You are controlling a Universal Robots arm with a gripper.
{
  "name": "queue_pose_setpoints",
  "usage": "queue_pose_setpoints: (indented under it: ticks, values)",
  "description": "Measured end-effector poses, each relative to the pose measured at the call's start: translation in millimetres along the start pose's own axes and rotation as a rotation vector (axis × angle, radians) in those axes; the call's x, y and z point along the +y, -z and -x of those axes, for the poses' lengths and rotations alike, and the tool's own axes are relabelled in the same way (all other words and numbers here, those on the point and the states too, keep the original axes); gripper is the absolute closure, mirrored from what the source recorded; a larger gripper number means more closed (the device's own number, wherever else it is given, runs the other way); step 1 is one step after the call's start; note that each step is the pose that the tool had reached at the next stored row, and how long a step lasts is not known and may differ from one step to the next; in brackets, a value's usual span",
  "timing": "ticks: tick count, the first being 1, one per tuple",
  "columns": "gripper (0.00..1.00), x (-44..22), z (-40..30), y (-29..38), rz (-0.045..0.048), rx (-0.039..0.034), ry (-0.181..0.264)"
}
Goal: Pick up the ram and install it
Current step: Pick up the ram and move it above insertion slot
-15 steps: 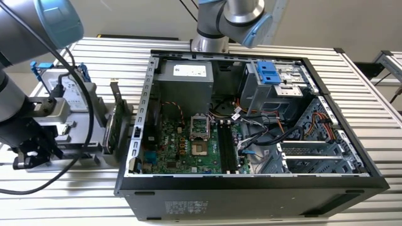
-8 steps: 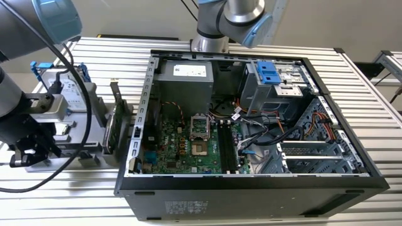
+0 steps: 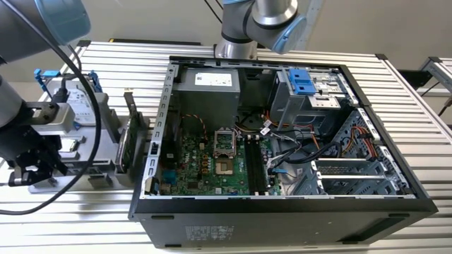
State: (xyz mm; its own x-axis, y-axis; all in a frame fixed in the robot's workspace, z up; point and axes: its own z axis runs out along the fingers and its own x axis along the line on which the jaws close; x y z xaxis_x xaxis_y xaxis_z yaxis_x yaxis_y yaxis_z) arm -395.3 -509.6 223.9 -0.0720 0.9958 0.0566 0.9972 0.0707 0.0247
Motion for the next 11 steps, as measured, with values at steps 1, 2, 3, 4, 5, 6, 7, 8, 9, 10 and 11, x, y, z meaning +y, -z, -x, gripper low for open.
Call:
queue_pose_setpoints:
  ticks: [1,2,3,4,5,6,7,8,9,10,11]
  values:
    - [1.0,0.0,0.0,0.5,-0.0002,-0.0001,0.0]
    - [1.0,0.0,0.0,0.7,-0.0001,-0.0001,0.0]
    - [1.0,0.0,0.0,0.9,-0.0001,0.0,0.0]
    - [1.0,0.0,-0.1,1.2,-0.0001,-0.0001,0.0]
    - [1.0,0.0,-0.1,1.5,-0.0002,-0.0002,0.0]
    - [1.0,0.1,-0.1,1.7,-0.0001,-0.0001,0.0]
    - [1.0,0.1,-0.1,1.9,-0.0002,-0.0001,0.0]
    - [1.0,0.1,-0.1,2.0,-0.0001,-0.0001,0.0]
    - [1.0,0.1,-0.1,2.4,-0.0003,-0.0002,0.0]
    - [1.0,0.0,-0.1,3.1,-0.0006,-0.0004,0.0]
    - [1.0,0.0,-0.1,3.6,-0.0005,-0.0003,0.0]
